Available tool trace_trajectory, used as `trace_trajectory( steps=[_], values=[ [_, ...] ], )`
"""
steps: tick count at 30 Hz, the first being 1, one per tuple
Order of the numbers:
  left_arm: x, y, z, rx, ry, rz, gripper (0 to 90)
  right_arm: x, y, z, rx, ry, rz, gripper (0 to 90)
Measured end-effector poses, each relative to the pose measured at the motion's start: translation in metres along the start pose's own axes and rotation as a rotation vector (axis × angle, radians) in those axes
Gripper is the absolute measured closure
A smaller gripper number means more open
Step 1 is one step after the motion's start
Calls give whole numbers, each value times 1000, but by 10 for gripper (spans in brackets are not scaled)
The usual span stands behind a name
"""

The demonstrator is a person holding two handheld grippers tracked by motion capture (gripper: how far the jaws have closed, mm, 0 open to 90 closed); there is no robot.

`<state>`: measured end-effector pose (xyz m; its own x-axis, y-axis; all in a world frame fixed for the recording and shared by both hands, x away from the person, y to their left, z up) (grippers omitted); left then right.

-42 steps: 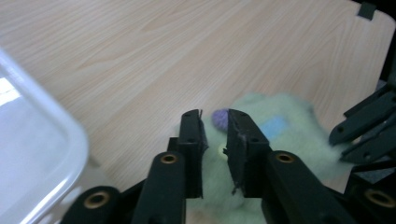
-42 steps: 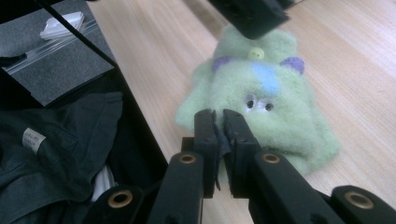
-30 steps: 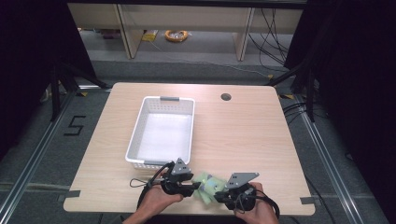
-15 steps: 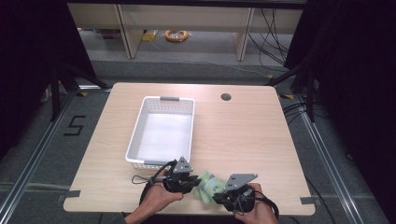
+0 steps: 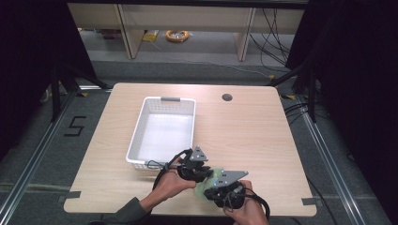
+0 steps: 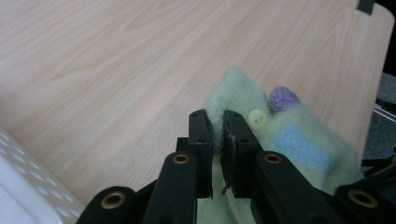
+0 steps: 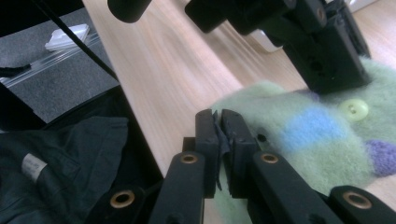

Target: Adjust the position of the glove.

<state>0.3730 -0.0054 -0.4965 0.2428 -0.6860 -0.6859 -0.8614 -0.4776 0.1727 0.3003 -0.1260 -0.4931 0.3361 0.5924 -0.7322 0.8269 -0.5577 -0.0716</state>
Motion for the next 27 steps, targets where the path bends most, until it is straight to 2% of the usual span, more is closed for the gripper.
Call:
trace_trajectory(
  steps=[1,2,4,5,6,8,10,12,13,14,15,16,17,18,20,21,22,24,25,27],
  values=[
    [3,-1,3,-17,-3,10,822,3,0,0,-2,8,-16,900],
    [4,-2,4,-13,-11,14,821,5,0,1,6,8,-26,899],
    [7,0,6,-43,6,6,816,7,1,2,12,-8,-20,889],
    [6,-1,7,-25,-12,3,814,8,1,2,8,-8,-19,889],
    [6,0,8,-31,-11,-1,807,8,1,2,12,-6,-21,883],
    [6,-2,8,-7,-12,1,781,6,1,3,10,0,-35,867],
    [3,-1,8,-20,-5,-5,690,3,2,3,20,15,-21,847],
    [2,4,7,-57,38,-2,619,-4,4,1,19,27,-26,823],
    [-1,5,6,-45,48,-18,596,-8,6,-1,17,35,-19,814],
    [-4,7,6,-38,44,-41,552,-13,9,-3,14,51,-7,805],
    [-7,8,6,-35,48,-43,484,-18,12,-5,11,68,4,791],
    [-10,11,7,-59,56,-29,450,-22,16,-7,12,74,8,780],
    [-14,12,8,-52,61,-58,449,-27,21,-8,9,88,27,775],
    [-16,14,9,-55,60,-64,437,-31,28,-9,-11,90,42,759],
    [-21,18,12,-41,64,-48,432,-35,38,-9,15,86,72,751],
    [-24,22,14,-45,68,-57,431,-36,44,-9,14,85,75,738],
    [-25,25,16,-31,82,-38,430,-37,48,-9,21,84,70,735],
    [-29,31,20,-36,81,-36,415,-35,58,-9,16,69,69,713],
    [-30,35,23,-25,81,-29,412,-34,62,-10,22,70,63,711],
    [-31,42,30,-33,94,-32,413,-28,70,-13,15,71,48,682]
  ],
)
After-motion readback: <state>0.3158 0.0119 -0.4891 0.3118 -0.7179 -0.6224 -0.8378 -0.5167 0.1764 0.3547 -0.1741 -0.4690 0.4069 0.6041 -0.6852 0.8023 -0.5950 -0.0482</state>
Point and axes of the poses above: each handheld gripper's, and its own axes: x roughly forward along the jaws, z roughly out of its underside, y roughly to its right, the point moved 4 cm from there along x, roughly forward along the jaws, and after that the axes turned 4 degrees about z, right-handed, at the moved point
